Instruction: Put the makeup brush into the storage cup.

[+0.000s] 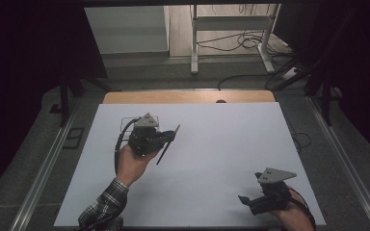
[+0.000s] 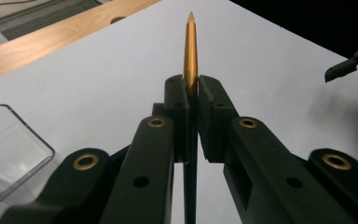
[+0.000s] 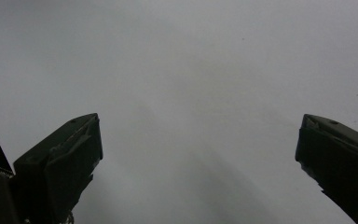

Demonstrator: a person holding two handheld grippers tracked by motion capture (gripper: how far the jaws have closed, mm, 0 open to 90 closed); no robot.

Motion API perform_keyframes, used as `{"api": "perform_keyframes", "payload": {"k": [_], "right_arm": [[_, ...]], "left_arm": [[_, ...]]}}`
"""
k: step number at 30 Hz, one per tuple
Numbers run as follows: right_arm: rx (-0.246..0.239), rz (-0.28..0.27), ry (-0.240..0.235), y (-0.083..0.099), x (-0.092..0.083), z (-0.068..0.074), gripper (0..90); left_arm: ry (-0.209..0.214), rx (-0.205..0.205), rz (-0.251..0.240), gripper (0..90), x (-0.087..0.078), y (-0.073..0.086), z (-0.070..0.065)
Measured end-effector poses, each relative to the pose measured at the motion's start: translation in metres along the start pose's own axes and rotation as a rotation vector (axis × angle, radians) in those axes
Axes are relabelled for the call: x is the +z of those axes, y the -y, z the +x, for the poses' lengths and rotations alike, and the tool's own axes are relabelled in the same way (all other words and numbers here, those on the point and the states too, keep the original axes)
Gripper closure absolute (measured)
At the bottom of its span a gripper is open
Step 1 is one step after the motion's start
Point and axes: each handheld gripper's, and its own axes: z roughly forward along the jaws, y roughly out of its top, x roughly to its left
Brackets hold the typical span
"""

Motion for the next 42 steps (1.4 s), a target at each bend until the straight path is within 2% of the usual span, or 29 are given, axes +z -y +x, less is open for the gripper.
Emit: {"api": "perform_keyframes", "payload": {"k": [9, 12, 17, 25, 42], "right_arm": [[0.002, 0.0, -0.002, 0.0, 0.0, 0.0, 0.5], [0.001, 0.003, -0.001, 0.0, 0.001, 0.0, 0.5], [-0.003, 0.008, 0.0, 0.0, 0.001, 0.0, 0.5], [-0.004, 0.015, 0.001, 0.0, 0.001, 0.001, 0.5], [-0.009, 0.024, 0.003, 0.001, 0.002, 0.001, 0.5]], "left_arm": [[-0.026, -0.031, -0.03, 83.5, -0.013, 0.004, 0.014], [-0.029, -0.07, -0.06, 83.5, -0.019, 0.008, 0.022], [-0.042, -0.101, -0.087, 83.5, -0.028, 0.011, 0.032], [-0.075, -0.124, -0.117, 83.5, -0.041, 0.015, 0.045], [-0.151, -0.14, -0.146, 83.5, -0.054, 0.023, 0.067]]}}
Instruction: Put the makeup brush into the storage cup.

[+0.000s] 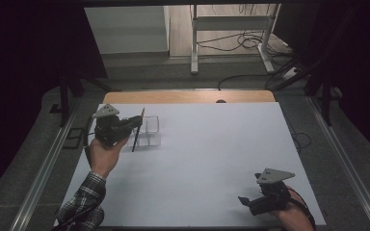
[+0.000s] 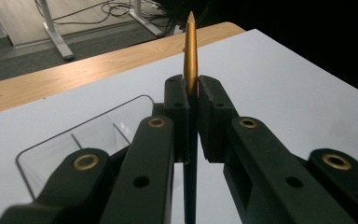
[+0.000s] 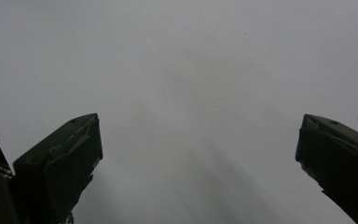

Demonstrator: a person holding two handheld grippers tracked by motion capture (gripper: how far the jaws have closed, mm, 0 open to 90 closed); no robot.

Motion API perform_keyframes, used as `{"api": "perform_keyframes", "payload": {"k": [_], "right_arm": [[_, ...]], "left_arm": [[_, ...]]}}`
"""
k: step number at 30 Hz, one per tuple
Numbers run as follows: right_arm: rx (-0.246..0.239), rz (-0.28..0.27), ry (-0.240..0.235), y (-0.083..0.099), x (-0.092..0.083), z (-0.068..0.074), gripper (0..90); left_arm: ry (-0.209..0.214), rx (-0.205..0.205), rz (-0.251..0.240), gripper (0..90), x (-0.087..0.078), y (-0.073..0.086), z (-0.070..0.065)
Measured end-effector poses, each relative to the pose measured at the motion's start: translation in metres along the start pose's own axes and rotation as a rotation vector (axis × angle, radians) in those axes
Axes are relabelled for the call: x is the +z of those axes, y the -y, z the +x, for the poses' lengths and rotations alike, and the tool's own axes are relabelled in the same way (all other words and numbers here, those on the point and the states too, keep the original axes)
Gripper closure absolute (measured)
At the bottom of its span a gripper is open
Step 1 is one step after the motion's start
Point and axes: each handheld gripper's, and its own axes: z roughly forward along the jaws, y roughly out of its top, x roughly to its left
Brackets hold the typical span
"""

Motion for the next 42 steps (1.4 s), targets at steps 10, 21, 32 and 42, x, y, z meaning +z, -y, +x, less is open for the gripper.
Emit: {"api": "perform_keyframes", "payload": {"k": [10, 21, 32, 42], "right_arm": [[-0.001, 0.002, -0.003, 0.0, 0.0, 0.0, 0.5], [-0.004, 0.006, -0.007, 0.0, 0.001, 0.0, 0.5], [-0.003, 0.01, -0.011, 0.0, 0.001, 0.001, 0.6], [-0.001, 0.007, -0.013, 0.001, 0.001, 0.001, 0.5]], "left_arm": [[-0.05, -0.013, -0.004, 83.5, 0.001, 0.002, 0.014], [-0.098, -0.019, 0.012, 83.5, 0.003, 0.0, 0.027], [-0.145, -0.02, 0.013, 83.5, 0.007, -0.009, 0.038], [-0.171, -0.012, 0.011, 83.5, 0.011, -0.017, 0.042]]}}
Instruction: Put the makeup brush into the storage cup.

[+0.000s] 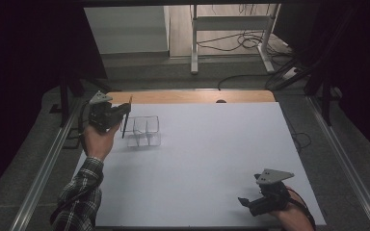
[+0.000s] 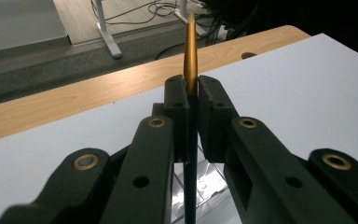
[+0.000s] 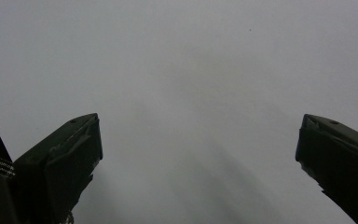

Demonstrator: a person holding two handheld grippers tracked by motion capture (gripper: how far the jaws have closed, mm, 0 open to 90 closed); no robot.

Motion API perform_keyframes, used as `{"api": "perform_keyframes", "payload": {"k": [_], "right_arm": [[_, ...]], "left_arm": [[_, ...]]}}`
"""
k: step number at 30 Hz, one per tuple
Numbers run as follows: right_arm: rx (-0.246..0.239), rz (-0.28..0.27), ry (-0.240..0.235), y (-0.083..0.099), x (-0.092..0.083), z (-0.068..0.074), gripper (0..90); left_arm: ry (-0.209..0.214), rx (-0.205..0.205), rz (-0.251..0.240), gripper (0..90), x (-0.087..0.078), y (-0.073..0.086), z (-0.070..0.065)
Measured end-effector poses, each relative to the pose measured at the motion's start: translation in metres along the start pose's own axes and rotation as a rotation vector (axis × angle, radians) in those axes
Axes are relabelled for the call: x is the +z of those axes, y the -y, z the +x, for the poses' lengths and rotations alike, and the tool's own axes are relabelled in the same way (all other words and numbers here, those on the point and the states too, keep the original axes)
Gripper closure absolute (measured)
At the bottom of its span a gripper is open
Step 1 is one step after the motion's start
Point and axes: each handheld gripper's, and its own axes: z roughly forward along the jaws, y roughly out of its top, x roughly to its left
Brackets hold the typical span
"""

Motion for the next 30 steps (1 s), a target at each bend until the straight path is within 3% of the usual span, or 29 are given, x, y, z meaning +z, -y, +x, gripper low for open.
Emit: {"api": "perform_keyframes", "payload": {"k": [30], "right_arm": [[-0.001, 0.002, -0.005, 0.0, 0.0, 0.0, 0.5]], "left_arm": [[-0.041, -0.005, -0.018, 83.5, 0.02, -0.013, 0.01]]}}
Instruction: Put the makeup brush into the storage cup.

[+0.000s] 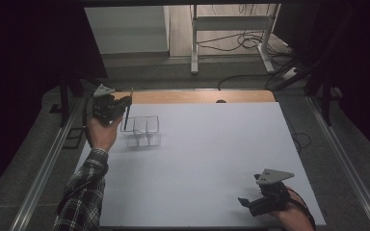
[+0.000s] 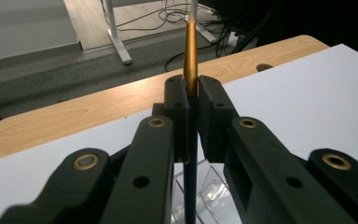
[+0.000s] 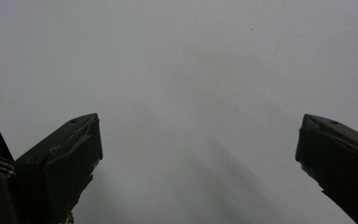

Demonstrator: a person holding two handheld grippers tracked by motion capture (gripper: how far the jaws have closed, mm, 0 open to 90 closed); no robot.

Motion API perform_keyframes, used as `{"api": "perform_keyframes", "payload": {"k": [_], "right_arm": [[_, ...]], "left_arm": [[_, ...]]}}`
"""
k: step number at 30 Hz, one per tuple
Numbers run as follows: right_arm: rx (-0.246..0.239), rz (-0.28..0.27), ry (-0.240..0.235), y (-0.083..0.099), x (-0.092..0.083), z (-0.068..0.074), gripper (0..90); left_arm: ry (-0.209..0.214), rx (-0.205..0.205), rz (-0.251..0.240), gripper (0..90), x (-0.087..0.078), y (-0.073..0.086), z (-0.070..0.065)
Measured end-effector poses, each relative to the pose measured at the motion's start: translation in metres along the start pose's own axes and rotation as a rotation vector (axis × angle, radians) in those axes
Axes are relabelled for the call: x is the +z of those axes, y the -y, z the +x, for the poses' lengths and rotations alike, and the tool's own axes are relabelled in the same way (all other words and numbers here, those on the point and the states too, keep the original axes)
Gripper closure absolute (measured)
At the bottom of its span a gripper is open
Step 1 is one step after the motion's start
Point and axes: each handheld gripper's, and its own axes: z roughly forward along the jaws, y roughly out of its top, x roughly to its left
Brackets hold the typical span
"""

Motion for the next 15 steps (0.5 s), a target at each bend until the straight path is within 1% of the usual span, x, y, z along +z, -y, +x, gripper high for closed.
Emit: {"api": "perform_keyframes", "payload": {"k": [10, 15], "right_arm": [[-0.004, 0.005, -0.002, 0.0003, 0.0004, 0.0004, 0.6], [-0.005, 0.006, -0.003, 0.0003, 0.0005, 0.0006, 0.5]], "left_arm": [[-0.023, -0.015, -0.007, 83.5, 0.0079, 0.0043, 0.0052], [-0.027, -0.015, -0.007, 83.5, 0.0104, 0.0073, 0.0063]]}}
